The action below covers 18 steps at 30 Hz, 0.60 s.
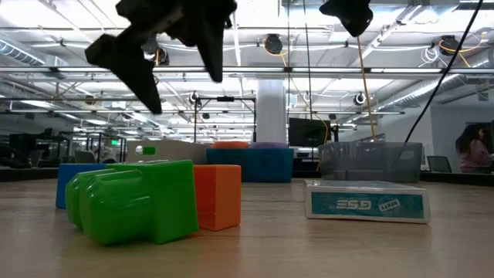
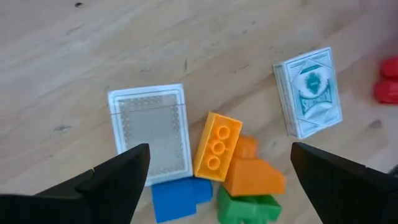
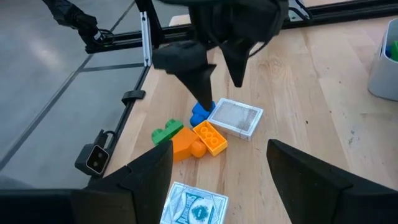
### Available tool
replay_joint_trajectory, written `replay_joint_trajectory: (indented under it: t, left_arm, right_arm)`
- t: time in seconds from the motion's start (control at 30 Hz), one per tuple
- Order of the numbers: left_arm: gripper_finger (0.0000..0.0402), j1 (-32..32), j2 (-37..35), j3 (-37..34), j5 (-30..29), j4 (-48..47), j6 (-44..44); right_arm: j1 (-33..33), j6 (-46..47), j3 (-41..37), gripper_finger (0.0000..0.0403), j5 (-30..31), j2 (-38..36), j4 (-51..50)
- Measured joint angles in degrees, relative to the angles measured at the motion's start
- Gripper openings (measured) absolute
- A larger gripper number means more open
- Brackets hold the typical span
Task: Pick & Place Toys
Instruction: Put the brown deck of cards into the black bin
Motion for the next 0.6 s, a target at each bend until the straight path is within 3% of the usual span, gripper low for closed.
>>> replay_joint_trajectory:
  t: [0.33, 0.6]
  left_arm:
    - [0.0397, 0.20, 5.61, 0.00, 0.35, -0.68, 3.11]
    - [0.0397, 0.28, 5.84, 0.00, -0.47, -3.52, 4.82]
  right_arm:
    - [0.00, 0.23, -0.02, 0.0251, -0.13, 0.02, -0.91]
    - [0.01, 0.39, -0.02, 0.0251, -0.17, 0.02, -1.17]
